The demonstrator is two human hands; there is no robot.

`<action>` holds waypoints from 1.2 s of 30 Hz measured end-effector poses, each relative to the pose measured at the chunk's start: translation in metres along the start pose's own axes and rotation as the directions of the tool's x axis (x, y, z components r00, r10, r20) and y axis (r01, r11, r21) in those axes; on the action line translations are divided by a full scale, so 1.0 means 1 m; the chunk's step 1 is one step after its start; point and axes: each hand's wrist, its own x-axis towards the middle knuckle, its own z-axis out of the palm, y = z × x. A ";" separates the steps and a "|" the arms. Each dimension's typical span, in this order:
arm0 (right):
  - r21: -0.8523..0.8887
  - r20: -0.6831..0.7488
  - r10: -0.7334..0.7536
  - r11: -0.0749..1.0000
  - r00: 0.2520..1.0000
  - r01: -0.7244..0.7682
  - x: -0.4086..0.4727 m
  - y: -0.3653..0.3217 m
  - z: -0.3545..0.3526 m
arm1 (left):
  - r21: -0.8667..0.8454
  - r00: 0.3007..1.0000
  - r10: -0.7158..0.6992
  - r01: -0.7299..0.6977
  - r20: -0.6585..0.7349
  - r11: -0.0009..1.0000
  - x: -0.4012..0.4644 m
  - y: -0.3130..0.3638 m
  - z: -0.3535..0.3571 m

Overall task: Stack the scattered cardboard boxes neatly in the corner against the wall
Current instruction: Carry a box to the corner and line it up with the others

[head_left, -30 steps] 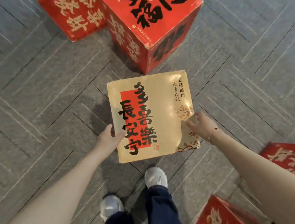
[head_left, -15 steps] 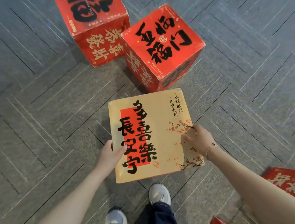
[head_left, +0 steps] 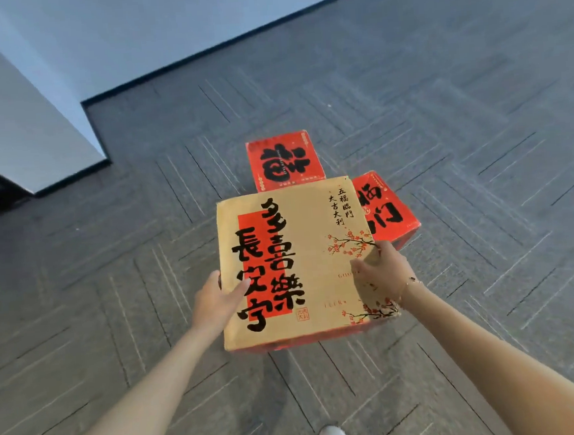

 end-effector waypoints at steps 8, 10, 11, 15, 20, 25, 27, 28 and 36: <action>-0.022 0.082 -0.251 0.967 0.965 0.253 -0.079 -0.139 -0.027 | -0.040 0.981 0.044 -0.052 -0.188 0.998 -0.094 0.061 -0.156; -0.015 0.130 -0.313 0.948 0.941 0.317 -0.098 -0.175 -0.023 | -0.039 0.971 0.031 -0.042 -0.235 0.998 -0.114 0.060 -0.201; -0.017 0.150 -0.346 0.936 0.926 0.352 -0.109 -0.194 -0.019 | -0.033 0.964 0.024 -0.034 -0.264 0.999 -0.126 0.057 -0.224; 0.005 0.240 -0.455 0.884 0.857 0.468 -0.160 -0.274 0.010 | -0.046 0.917 0.001 -0.021 -0.399 0.999 -0.182 0.035 -0.306; 0.036 0.374 -0.564 0.802 0.737 0.596 -0.237 -0.363 0.074 | -0.128 0.840 -0.100 0.037 -0.534 0.991 -0.261 -0.027 -0.397; 0.093 0.503 -0.657 0.687 0.561 0.721 -0.328 -0.439 0.161 | -0.227 0.732 -0.232 0.108 -0.640 0.968 -0.354 -0.105 -0.478; 0.127 0.556 -0.671 0.651 0.490 0.748 -0.368 -0.461 0.195 | -0.254 0.684 -0.289 0.155 -0.670 0.955 -0.392 -0.134 -0.506; 0.142 0.581 -0.674 0.637 0.457 0.758 -0.387 -0.471 0.213 | -0.261 0.661 -0.310 0.176 -0.683 0.949 -0.410 -0.149 -0.519; 0.224 0.724 -0.660 0.500 0.201 0.837 -0.529 -0.535 0.343 | -0.412 0.471 -0.471 0.229 -0.746 0.882 -0.539 -0.254 -0.594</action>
